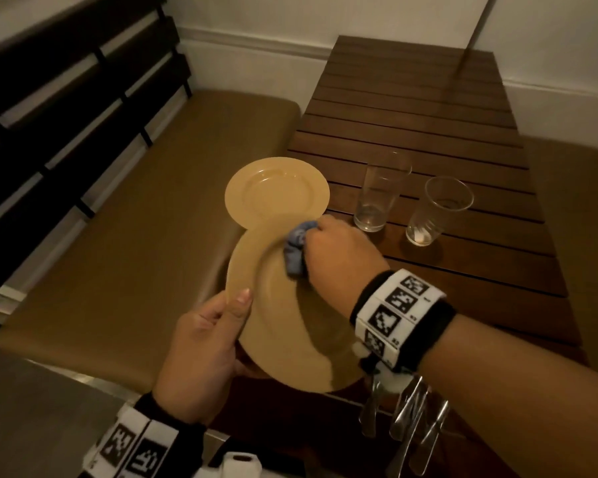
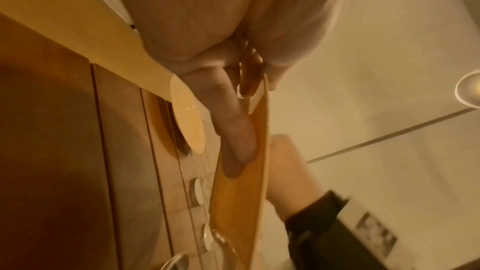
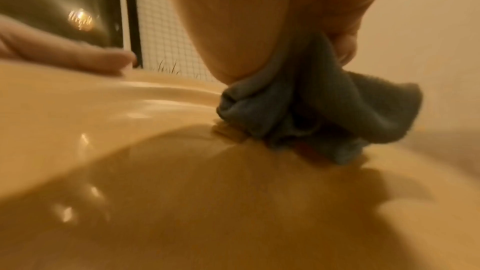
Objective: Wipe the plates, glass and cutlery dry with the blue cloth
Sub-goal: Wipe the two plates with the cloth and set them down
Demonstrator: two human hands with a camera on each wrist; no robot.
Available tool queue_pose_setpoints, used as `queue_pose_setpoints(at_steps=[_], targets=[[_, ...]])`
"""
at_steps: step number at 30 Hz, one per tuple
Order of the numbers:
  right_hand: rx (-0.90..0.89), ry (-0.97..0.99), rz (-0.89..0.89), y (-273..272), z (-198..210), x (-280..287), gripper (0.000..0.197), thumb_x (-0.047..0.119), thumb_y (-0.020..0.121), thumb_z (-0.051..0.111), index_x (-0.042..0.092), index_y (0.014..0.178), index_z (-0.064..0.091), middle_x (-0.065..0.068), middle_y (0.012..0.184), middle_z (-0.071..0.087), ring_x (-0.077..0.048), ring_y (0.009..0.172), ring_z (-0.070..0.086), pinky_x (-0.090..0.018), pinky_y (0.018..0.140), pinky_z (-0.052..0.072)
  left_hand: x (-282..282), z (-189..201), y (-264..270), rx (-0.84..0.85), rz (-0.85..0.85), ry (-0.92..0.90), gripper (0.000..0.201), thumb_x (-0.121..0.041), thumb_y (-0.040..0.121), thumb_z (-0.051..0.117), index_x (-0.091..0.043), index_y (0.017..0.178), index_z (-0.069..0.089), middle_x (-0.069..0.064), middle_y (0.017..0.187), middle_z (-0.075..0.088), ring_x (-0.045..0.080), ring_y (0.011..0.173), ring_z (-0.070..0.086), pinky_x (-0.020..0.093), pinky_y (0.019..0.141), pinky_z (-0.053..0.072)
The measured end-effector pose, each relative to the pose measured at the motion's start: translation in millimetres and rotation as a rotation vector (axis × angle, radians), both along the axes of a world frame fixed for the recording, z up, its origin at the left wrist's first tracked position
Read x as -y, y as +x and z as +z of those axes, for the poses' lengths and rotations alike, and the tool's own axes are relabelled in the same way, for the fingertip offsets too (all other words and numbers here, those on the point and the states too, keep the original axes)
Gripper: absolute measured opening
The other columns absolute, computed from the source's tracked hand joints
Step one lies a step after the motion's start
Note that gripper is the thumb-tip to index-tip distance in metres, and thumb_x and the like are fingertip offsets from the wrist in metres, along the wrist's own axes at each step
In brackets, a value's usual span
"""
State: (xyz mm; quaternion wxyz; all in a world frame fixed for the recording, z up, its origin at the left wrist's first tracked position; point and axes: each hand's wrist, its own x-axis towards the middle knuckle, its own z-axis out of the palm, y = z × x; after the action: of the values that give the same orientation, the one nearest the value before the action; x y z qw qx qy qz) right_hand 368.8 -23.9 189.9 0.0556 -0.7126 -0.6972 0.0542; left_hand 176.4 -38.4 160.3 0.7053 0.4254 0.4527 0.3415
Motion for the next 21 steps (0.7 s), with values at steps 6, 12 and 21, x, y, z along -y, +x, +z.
queue_pose_setpoints(at_steps=[6, 12, 21], targets=[[0.201, -0.381, 0.197, 16.0, 10.9, 14.7, 0.029, 0.019, 0.097, 0.05, 0.024, 0.124, 0.06, -0.006, 0.12, 0.052, -0.029, 0.109, 0.052, -0.04, 0.084, 0.042, -15.4, 7.7, -14.9, 0.049, 0.171, 0.099, 0.035, -0.034, 0.087, 0.058, -0.014, 0.111, 0.073, 0.013, 0.091, 0.078, 0.03, 0.067, 0.073, 0.038, 0.043, 0.059], [-0.131, -0.278, 0.391, -12.7, 5.5, 50.4, 0.012, 0.019, 0.088, 0.059, 0.024, 0.098, 0.064, -0.001, 0.1, 0.055, -0.02, 0.085, 0.054, -0.037, 0.071, 0.048, -24.4, 8.1, -18.4, 0.11, 0.3, 0.006, 0.031, -0.034, 0.092, 0.055, -0.022, 0.117, 0.069, 0.005, 0.111, 0.075, 0.026, 0.084, 0.074, 0.04, 0.046, 0.061], [-0.154, -0.016, 0.287, -28.2, 2.1, 84.2, 0.011, 0.033, 0.075, 0.067, 0.025, 0.078, 0.059, 0.007, 0.079, 0.053, -0.012, 0.064, 0.052, -0.025, 0.053, 0.031, -39.3, 24.6, -22.4, 0.157, 0.299, -0.001, 0.041, -0.04, 0.096, 0.05, -0.025, 0.134, 0.059, 0.005, 0.127, 0.07, 0.028, 0.109, 0.068, 0.046, 0.064, 0.06]])
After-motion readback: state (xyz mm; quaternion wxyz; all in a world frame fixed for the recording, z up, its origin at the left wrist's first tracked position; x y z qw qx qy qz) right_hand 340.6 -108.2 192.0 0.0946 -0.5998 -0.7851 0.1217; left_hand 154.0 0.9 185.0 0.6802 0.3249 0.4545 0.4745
